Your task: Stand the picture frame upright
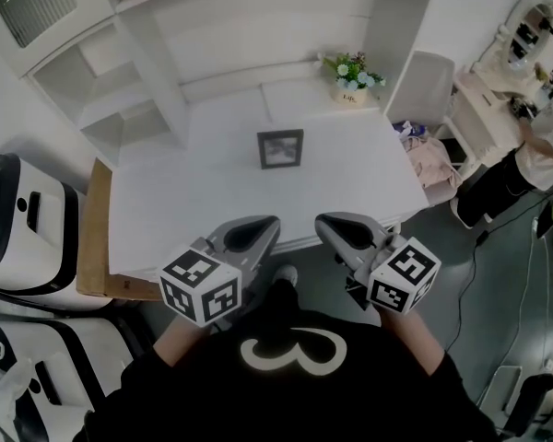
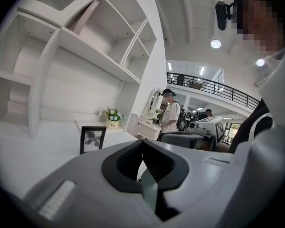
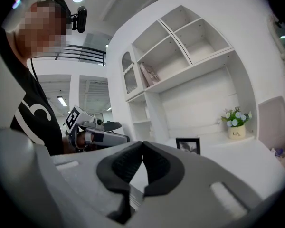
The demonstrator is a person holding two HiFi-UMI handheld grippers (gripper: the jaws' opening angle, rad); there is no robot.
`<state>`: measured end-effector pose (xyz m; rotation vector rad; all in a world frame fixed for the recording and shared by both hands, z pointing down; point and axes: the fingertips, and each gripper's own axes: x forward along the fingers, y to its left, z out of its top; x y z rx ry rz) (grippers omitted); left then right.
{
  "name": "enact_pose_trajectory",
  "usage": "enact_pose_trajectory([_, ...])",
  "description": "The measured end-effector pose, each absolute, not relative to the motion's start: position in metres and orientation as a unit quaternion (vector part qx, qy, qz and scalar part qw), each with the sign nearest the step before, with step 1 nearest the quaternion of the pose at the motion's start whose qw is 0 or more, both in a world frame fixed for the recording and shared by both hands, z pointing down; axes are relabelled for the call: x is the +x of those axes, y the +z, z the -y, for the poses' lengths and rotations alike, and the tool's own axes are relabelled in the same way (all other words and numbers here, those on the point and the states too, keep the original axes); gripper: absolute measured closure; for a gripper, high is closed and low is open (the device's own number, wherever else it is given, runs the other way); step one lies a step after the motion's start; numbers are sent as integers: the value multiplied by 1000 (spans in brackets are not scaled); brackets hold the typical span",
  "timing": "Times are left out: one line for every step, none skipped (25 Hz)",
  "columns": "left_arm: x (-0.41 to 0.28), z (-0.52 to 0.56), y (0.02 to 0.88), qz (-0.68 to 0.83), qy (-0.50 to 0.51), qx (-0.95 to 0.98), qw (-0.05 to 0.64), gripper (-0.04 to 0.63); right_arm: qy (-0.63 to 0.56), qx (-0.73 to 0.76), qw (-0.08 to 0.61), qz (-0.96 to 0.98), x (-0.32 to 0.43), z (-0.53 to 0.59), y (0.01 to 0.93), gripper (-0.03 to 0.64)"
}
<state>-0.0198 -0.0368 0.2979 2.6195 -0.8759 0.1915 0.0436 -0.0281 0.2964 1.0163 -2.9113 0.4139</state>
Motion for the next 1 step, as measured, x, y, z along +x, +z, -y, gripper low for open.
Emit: enact_pose_trajectory([-19, 37, 298, 311, 68, 930, 185, 584, 133, 327, 15, 936, 44, 29, 297, 614])
